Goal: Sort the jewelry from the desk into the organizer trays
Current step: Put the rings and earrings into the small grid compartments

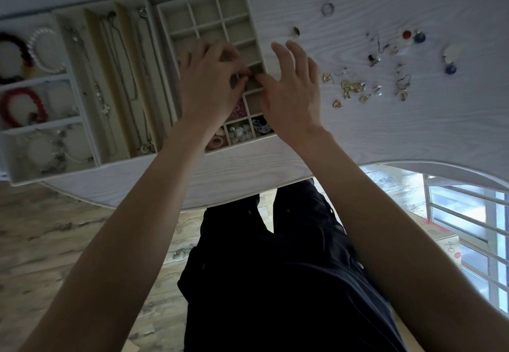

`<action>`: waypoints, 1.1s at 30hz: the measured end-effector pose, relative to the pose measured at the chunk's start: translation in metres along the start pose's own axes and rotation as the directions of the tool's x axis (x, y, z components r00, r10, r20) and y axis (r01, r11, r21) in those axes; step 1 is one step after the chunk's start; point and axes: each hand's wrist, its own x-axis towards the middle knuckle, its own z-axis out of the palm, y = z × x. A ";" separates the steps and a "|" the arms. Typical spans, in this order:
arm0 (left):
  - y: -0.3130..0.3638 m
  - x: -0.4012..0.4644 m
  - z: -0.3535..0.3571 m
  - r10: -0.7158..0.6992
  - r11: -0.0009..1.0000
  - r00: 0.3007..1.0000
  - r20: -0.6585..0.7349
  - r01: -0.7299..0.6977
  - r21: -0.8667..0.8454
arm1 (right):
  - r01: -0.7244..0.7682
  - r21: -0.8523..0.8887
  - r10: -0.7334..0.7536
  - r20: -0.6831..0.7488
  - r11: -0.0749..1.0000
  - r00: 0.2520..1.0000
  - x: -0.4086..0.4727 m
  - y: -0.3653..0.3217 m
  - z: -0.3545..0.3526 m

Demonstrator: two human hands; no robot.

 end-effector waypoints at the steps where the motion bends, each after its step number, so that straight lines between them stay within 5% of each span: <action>1: -0.001 0.001 0.000 0.001 1.000 1.000 0.019 -0.001 -0.007 | -0.003 -0.005 0.003 -0.008 1.000 1.000 0.000 -0.001 0.000; 12: -0.012 -0.016 0.001 -0.047 0.995 0.989 -0.142 0.034 -0.095 | -0.052 0.273 0.088 -0.120 0.961 0.989 0.002 -0.007 0.000; 26: -0.008 -0.018 0.003 -0.118 0.982 0.989 -0.093 0.101 -0.162 | -0.047 0.014 0.048 -0.140 0.999 0.989 0.033 -0.015 0.004; 33: -0.007 -0.019 0.001 -0.125 0.982 0.987 -0.106 0.108 -0.153 | -0.277 0.239 0.316 -0.146 0.931 0.937 0.024 -0.016 0.008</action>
